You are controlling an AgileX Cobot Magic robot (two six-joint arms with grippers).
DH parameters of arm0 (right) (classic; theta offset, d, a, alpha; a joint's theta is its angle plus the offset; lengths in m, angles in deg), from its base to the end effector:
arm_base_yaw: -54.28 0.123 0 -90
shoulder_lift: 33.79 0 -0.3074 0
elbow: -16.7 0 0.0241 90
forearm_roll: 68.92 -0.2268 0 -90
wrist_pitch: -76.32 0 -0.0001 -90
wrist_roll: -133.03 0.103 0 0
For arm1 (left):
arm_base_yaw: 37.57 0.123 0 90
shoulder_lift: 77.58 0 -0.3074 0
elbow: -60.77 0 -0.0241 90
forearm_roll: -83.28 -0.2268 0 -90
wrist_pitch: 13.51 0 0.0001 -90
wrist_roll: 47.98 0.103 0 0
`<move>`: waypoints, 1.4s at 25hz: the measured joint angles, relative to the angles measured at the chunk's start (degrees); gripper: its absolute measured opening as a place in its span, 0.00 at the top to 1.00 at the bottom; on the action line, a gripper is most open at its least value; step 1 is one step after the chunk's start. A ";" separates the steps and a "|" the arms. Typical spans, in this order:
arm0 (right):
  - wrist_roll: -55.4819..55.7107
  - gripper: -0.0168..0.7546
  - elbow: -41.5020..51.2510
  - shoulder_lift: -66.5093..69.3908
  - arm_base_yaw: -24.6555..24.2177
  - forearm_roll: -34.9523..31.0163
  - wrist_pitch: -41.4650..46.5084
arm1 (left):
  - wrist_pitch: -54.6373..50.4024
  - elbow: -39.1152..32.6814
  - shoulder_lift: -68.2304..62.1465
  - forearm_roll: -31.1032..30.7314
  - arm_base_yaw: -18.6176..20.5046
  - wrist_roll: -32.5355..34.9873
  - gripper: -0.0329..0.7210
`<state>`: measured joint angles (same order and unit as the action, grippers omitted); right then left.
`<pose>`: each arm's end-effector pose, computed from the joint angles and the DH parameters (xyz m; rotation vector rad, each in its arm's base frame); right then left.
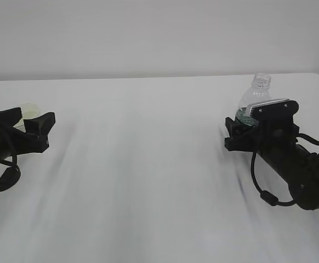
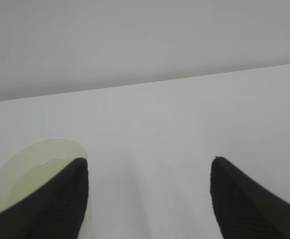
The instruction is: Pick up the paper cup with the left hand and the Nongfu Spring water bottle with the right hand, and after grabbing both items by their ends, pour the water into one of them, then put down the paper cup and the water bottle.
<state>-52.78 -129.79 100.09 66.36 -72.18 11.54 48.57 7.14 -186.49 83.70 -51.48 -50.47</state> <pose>0.3790 0.0757 0.1059 -0.2205 1.7779 0.0498 0.2835 -0.0695 0.1859 0.1672 1.7499 -0.2055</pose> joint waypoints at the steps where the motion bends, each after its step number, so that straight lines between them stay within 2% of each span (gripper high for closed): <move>1: 0.00 0.22 0.38 0.00 0.00 0.00 -0.32 | 0.00 0.00 0.00 0.00 0.00 0.00 0.23; 20: 0.00 0.22 9.16 -5.73 0.00 0.00 -0.60 | -2.29 0.00 0.34 0.00 0.00 1.16 0.24; 35: 0.00 0.22 17.60 -15.77 0.00 0.00 -0.60 | -10.24 -1.58 10.32 2.43 0.00 3.39 0.25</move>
<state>-52.78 -112.19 84.32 66.36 -72.18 10.94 38.33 5.56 -176.17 86.12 -51.48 -47.09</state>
